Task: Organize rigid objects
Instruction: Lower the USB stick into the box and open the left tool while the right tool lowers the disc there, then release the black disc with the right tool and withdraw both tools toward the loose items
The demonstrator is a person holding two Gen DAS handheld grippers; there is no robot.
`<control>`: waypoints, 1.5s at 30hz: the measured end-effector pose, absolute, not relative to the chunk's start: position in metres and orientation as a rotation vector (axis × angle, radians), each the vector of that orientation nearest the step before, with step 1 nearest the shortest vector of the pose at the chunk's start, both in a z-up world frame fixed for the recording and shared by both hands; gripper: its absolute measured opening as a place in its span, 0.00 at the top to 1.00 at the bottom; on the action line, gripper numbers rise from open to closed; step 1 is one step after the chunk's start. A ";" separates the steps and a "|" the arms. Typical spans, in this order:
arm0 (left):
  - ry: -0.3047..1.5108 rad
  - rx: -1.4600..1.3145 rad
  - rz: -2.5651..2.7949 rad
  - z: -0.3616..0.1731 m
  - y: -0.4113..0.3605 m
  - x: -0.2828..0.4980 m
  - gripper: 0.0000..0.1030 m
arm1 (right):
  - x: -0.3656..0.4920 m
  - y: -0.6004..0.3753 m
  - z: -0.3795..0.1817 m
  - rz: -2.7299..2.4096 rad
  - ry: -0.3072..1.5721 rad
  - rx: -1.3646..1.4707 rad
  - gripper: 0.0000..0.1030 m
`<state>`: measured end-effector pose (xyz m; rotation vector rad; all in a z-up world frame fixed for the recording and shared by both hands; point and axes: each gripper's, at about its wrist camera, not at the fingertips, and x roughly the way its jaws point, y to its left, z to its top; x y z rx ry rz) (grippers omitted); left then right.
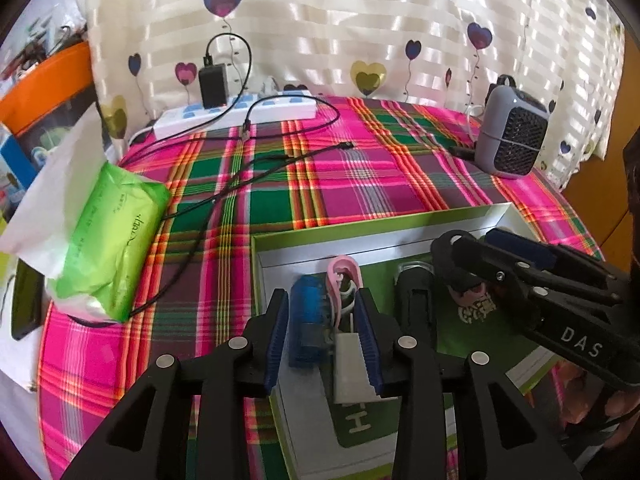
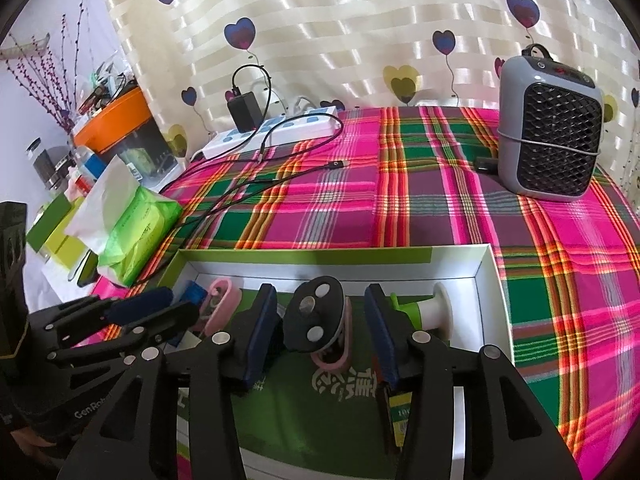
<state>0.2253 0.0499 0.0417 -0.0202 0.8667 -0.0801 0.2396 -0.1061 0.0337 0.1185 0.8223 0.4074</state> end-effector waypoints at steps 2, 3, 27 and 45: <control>0.864 -0.027 -0.083 0.044 0.051 0.223 0.67 | 0.236 -0.106 0.035 0.407 0.817 0.120 0.54; 0.862 -0.027 -0.080 0.045 0.051 0.221 0.67 | 0.235 -0.106 0.036 0.407 0.815 0.120 0.54; 0.814 -0.048 -0.077 0.066 0.048 0.162 0.67 | 0.180 -0.106 0.058 0.404 0.766 0.107 0.54; 0.802 -0.094 -0.104 0.058 0.049 0.115 0.67 | 0.122 -0.115 0.042 0.380 0.815 0.029 0.54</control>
